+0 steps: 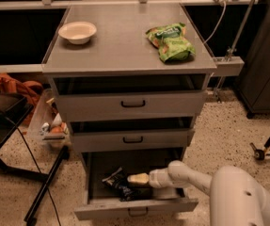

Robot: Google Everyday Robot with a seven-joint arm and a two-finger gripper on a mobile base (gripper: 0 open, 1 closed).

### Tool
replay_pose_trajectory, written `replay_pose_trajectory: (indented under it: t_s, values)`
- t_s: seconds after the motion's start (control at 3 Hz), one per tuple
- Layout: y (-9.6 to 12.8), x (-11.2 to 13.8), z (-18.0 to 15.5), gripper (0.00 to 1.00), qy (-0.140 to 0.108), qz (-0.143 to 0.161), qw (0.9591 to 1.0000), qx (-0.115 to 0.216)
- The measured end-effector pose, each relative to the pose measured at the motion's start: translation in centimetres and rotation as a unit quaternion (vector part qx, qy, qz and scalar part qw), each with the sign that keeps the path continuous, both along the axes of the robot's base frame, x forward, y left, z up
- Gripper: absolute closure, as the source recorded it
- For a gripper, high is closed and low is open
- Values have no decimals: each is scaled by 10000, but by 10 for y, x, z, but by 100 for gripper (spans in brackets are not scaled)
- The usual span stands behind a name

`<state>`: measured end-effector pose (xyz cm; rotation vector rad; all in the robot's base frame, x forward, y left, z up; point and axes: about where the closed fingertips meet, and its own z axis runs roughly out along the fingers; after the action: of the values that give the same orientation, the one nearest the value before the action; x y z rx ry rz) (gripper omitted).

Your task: Place blue chip bag into bottom drawer

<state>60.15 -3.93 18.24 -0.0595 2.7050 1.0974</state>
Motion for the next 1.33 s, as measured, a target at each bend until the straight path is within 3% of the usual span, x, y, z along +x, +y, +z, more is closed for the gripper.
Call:
replay_pose_trajectory:
  t_s: [0.67, 1.0, 1.33]
  values:
    - [-86, -5, 37, 0, -78, -425, 9990, 80]
    - [-128, -8, 60, 0, -19, -362, 9992, 138]
    - [-199, -29, 123, 0, -82, -371, 9993, 60]
